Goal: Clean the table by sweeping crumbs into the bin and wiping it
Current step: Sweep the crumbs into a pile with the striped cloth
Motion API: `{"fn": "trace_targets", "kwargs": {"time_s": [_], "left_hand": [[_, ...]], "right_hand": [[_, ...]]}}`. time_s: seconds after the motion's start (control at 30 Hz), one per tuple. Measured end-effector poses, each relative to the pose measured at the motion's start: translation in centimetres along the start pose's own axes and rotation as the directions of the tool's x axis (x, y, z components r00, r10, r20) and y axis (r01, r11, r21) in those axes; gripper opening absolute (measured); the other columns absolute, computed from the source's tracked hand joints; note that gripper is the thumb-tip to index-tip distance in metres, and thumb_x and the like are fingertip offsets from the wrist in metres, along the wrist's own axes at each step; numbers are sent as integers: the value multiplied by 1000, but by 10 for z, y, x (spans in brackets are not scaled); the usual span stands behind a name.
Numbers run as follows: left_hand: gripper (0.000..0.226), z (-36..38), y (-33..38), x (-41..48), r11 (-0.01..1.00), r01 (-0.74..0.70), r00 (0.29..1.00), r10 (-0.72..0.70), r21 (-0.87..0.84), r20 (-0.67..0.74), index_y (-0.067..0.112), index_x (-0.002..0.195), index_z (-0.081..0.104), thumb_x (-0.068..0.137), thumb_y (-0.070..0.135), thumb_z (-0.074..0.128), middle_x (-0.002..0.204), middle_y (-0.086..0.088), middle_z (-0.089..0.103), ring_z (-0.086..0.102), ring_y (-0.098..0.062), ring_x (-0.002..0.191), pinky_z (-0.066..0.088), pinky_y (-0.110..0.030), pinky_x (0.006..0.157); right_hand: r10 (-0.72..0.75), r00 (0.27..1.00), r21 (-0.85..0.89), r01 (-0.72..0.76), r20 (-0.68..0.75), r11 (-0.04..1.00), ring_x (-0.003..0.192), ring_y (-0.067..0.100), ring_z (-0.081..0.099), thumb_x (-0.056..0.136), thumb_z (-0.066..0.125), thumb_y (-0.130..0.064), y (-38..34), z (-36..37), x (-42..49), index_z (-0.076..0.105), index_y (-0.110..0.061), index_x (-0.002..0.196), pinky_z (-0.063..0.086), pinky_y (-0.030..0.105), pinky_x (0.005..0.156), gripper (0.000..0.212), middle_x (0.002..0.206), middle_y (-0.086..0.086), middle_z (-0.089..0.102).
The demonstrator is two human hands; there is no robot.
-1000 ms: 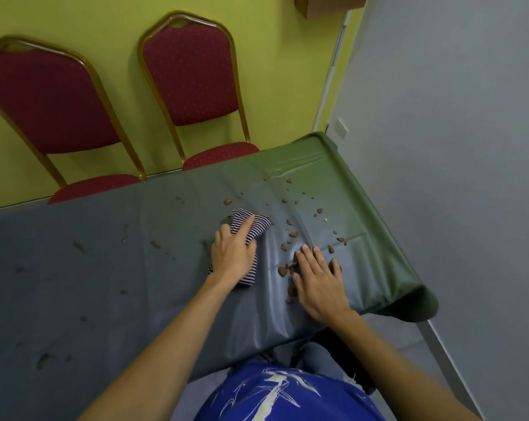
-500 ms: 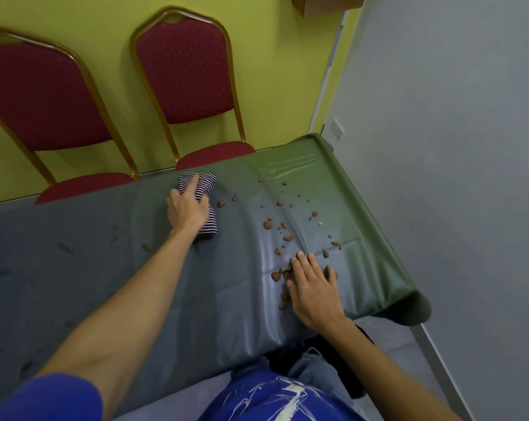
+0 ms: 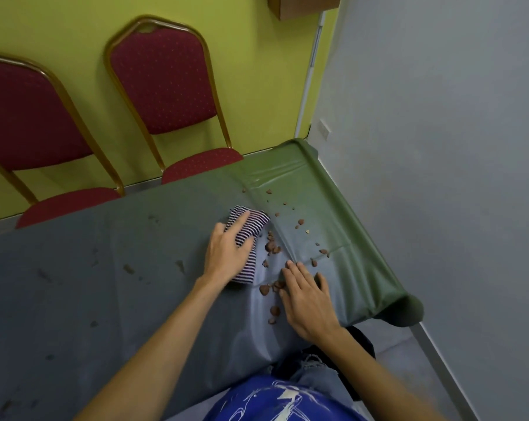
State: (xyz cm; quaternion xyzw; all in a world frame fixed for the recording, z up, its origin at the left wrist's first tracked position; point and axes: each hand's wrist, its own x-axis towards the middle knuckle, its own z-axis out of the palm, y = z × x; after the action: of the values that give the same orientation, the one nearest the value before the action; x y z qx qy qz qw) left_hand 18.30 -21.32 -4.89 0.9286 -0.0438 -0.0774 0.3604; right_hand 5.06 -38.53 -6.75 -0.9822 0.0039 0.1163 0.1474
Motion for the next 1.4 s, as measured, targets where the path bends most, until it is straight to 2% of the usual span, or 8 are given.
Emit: {"fn": "trace_targets", "kwargs": {"time_s": [0.07, 0.27, 0.43, 0.63, 0.77, 1.03, 1.3, 1.4], "left_hand": [[61, -18, -5, 27, 999, 44, 996, -42, 14, -81, 47, 147, 34, 93, 35, 59, 108, -7, 45, 54, -24, 93, 48, -32, 84], [61, -39, -33, 79, 955, 205, 974, -178, 213, -137, 39, 150, 34, 93, 37, 57, 122, -22, 47, 46, -41, 119, 41, -44, 101], [63, -14, -15, 44, 957, 164, 981, -133, 240, -138, 40, 151, 30, 94, 37, 57, 123, -18, 47, 46, -38, 116, 41, -45, 98], [66, 11, 2, 8, 994, 10, 998, -16, 105, 58, 44, 149, 32, 91, 32, 61, 116, -9, 46, 50, -30, 113, 45, -36, 96], [64, -19, -1, 60, 994, 81, 997, -80, 76, -16, 45, 149, 32, 92, 35, 59, 113, -8, 46, 53, -28, 107, 39, -27, 87], [64, -39, -7, 146, 920, 232, 973, -224, 316, -61, 41, 151, 29, 94, 40, 56, 138, -22, 43, 44, -39, 126, 38, -45, 105], [65, 7, 34, 74, 939, -126, 971, 52, 321, 231, 48, 149, 25, 94, 34, 57, 128, -9, 44, 43, -31, 123, 39, -41, 102], [66, 6, 42, 77, 957, -107, 984, 63, 270, 167, 47, 148, 31, 92, 30, 60, 123, -8, 48, 45, -29, 120, 40, -39, 100]], "right_hand": [[-5, 1000, -3, 5, 11, 1000, 151, 22, 17, 101, 15, -44, 1, 2, -1, 30, -15, 153, 20, 55, 118, 61, 162, 2, 24], [25, 1000, -1, -25, 1, 1000, 147, 25, 27, 102, 21, -42, -2, 2, -1, 38, -13, 149, 30, 57, 114, 58, 158, 5, 34], [43, 998, 10, -43, -52, 999, 144, 25, 34, 103, 34, -37, -2, 7, -1, 44, -15, 146, 33, 57, 112, 50, 153, 3, 42], [57, 997, 84, -54, -45, 995, 147, 21, 27, 101, 27, -40, -4, 1, 8, 40, -18, 148, 22, 51, 119, 54, 157, 1, 35], [42, 995, 51, -38, -91, 998, 142, 19, 38, 99, 35, -37, 4, 3, 11, 51, -21, 140, 32, 52, 114, 46, 150, -1, 47], [38, 988, 71, -27, -150, 997, 137, 15, 45, 96, 48, -31, 11, 0, 14, 59, -26, 131, 34, 50, 113, 38, 143, -7, 54], [88, 968, 107, -64, -233, 992, 131, 15, 51, 81, 65, -20, 7, 12, 14, 65, -24, 122, 29, 44, 109, 41, 136, -4, 61], [68, 970, 102, -45, -233, 994, 130, 14, 53, 82, 64, -23, 7, 11, 14, 65, -25, 123, 25, 41, 108, 41, 135, -6, 61]]}}
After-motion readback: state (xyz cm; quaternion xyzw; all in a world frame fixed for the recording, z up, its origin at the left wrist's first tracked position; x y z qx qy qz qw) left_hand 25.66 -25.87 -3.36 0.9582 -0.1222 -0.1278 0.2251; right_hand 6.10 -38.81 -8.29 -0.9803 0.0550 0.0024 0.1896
